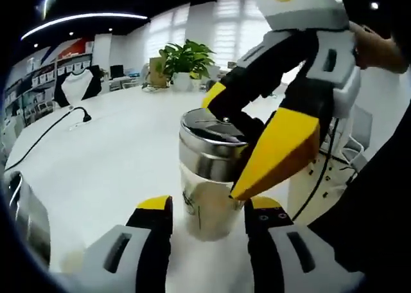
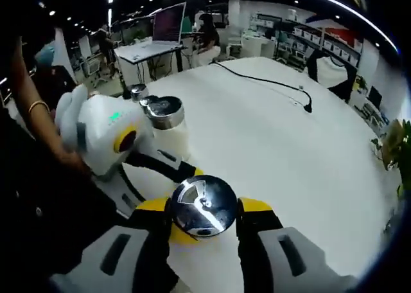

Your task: Rotate the seasoning bottle until the label or dispensing opening points toward the visible target arrow and the bottle remains upright within the marked orientation range

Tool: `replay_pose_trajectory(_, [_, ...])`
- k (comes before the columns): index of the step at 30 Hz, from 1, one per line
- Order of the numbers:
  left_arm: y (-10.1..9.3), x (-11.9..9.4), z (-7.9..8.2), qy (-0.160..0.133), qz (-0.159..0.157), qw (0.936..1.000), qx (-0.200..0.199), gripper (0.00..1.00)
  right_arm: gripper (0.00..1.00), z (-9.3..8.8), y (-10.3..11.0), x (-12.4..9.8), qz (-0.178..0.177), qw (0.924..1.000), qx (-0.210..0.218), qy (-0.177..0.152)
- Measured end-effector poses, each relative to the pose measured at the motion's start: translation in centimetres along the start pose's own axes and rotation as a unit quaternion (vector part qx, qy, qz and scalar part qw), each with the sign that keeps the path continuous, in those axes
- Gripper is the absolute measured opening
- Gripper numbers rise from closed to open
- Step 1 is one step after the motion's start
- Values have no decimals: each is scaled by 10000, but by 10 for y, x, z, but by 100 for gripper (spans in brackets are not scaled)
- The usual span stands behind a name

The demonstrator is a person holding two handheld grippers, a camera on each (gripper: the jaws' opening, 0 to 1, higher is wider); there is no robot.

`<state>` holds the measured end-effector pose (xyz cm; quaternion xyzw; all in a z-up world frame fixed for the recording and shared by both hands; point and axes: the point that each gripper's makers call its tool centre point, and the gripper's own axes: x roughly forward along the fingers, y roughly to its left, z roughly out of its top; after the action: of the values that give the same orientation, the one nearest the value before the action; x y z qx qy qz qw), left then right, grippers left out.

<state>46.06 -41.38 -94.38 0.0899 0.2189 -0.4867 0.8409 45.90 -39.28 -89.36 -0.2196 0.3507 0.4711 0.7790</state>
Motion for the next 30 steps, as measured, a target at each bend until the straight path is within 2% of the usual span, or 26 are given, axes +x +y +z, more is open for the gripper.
replay_pose_trajectory(6, [-2,0,3,-46,-298,9995,12,43,37,0,5,0,550,9964,-642,28])
replay_pose_trajectory(9, [-4,-1,0,32,-472,9989,51,42,37,0,5,0,629,9945,-831,104])
replay_pose_trajectory(13, [-3,0,-2,-44,-563,9984,-47,41,38,0,5,2,497,9951,-840,176])
replay_pose_trajectory(15, [-2,0,-3,-63,-506,9984,-253,41,38,0,4,2,354,9967,-716,169])
replay_pose_trajectory(17, [-2,0,-4,-72,-367,9989,-291,41,38,0,1,1,106,9989,-433,141])
replay_pose_trajectory(20, [-2,1,-5,-41,-138,9989,-442,41,38,-3,-2,-1,-293,9992,210,148])
replay_pose_trajectory(22, [0,3,-5,-55,42,9982,-602,41,37,-10,-3,-1,-533,9961,627,310])
replay_pose_trajectory(24, [1,4,-6,-17,169,9971,-743,42,37,-10,-4,-2,-697,9943,750,299])
replay_pose_trajectory(25, [2,4,-6,7,289,9966,-774,41,37,-12,-3,-2,-802,9903,1096,296])
replay_pose_trajectory(26, [2,4,-6,28,350,9964,-765,41,37,-9,-2,-2,-809,9892,1206,213])
replay_pose_trajectory(28, [2,4,-7,117,532,9962,-683,41,37,-8,-6,-4,-1006,9820,1593,130])
replay_pose_trajectory(30, [2,5,-8,181,565,9968,-537,40,37,-6,-6,-3,-1096,9804,1630,135])
